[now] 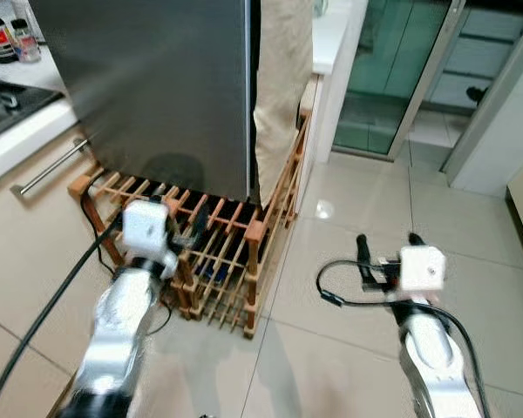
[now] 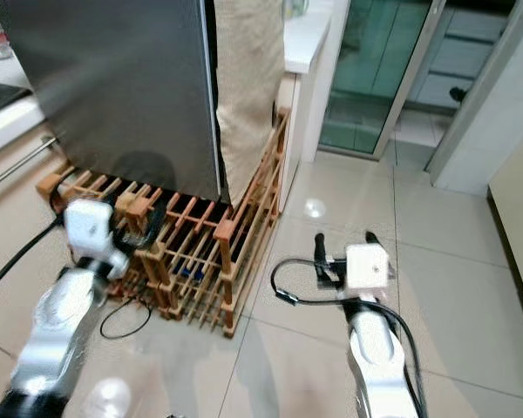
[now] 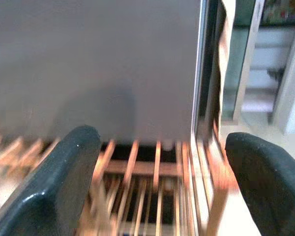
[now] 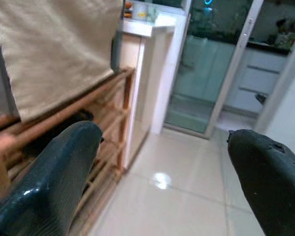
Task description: Restocking fridge
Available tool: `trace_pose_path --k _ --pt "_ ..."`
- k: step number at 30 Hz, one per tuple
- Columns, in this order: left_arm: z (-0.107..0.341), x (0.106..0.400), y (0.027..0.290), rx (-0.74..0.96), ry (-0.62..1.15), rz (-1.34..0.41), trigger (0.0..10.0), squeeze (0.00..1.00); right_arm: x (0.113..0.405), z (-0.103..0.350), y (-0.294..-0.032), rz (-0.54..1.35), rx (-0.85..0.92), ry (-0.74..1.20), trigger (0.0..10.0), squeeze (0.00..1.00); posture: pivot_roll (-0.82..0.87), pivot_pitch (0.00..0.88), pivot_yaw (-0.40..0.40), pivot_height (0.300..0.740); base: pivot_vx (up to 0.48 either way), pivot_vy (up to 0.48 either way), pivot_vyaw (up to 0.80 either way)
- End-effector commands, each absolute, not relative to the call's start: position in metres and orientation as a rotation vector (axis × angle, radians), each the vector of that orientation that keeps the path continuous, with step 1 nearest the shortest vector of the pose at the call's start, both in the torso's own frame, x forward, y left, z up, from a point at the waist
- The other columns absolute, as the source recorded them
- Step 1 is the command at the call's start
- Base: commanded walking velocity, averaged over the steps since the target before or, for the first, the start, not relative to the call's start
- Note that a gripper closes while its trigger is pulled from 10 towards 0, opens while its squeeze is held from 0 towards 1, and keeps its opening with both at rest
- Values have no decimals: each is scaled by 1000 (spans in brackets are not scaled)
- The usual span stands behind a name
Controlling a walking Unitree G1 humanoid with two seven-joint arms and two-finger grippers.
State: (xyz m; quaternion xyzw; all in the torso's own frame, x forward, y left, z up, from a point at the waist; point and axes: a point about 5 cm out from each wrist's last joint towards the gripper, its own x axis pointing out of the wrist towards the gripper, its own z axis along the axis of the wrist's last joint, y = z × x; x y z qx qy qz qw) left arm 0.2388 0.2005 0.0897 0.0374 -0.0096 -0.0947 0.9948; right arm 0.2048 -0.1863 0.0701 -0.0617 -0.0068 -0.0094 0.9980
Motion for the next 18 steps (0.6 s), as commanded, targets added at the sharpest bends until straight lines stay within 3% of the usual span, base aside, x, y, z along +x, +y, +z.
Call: trace_pose_path --k 1,5,9,13,18 --pt "90 227 204 41 -8 -191 10000 0 196 76 -190 -12 -108 -21 10000 0 -165 0 17 740 0 0 0" --pt "88 206 197 38 3 -211 10000 0 178 67 -202 -63 -119 20 10000 0 -156 0 13 740 0 0 0" --pt "102 205 192 9 -67 -227 10000 0 161 73 -193 -60 -107 5 10000 0 -151 0 6 740 172 0 0" --pt "126 195 194 -18 -124 -237 10000 0 173 83 -183 -48 -95 -30 10000 0 -154 0 16 740 454 0 0" --pt "132 228 171 5 -139 -274 10000 0 205 79 -183 -43 -99 -31 10000 0 -163 0 24 740 458 0 0"
